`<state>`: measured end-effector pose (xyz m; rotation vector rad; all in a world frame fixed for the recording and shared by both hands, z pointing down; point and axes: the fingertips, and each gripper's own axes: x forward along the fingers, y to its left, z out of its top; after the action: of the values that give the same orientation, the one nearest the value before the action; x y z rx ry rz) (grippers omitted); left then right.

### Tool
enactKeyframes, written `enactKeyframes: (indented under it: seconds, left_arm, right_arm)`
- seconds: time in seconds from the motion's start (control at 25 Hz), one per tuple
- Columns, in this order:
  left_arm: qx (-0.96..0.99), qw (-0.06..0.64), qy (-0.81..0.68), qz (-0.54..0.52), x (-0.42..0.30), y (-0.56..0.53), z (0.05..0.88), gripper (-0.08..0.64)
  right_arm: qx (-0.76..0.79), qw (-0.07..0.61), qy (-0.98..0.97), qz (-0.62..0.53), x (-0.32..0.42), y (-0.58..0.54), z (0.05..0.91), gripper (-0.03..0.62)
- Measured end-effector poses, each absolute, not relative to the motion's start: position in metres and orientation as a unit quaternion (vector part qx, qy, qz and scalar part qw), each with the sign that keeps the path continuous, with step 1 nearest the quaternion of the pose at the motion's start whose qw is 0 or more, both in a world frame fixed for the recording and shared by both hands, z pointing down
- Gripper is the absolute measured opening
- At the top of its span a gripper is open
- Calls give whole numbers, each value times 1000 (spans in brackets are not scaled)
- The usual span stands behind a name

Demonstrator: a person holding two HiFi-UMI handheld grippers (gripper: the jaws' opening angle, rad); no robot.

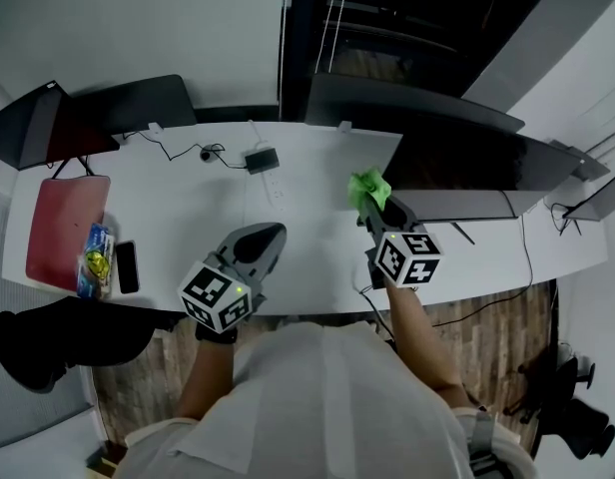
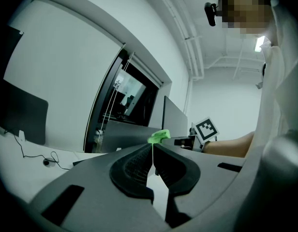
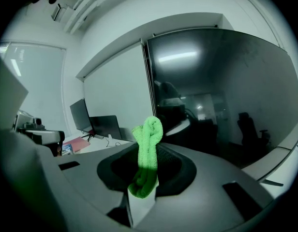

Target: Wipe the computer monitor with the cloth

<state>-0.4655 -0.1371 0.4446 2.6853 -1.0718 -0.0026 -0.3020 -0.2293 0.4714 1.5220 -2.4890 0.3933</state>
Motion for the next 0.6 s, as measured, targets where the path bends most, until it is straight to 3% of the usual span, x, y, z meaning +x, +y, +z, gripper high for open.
enactKeyframes:
  seconds: [0.6]
  left_arm:
    - [923, 125, -365, 4, -464, -134, 445, 21]
  right_arm:
    - [510, 178, -828, 149, -300, -221, 542, 72]
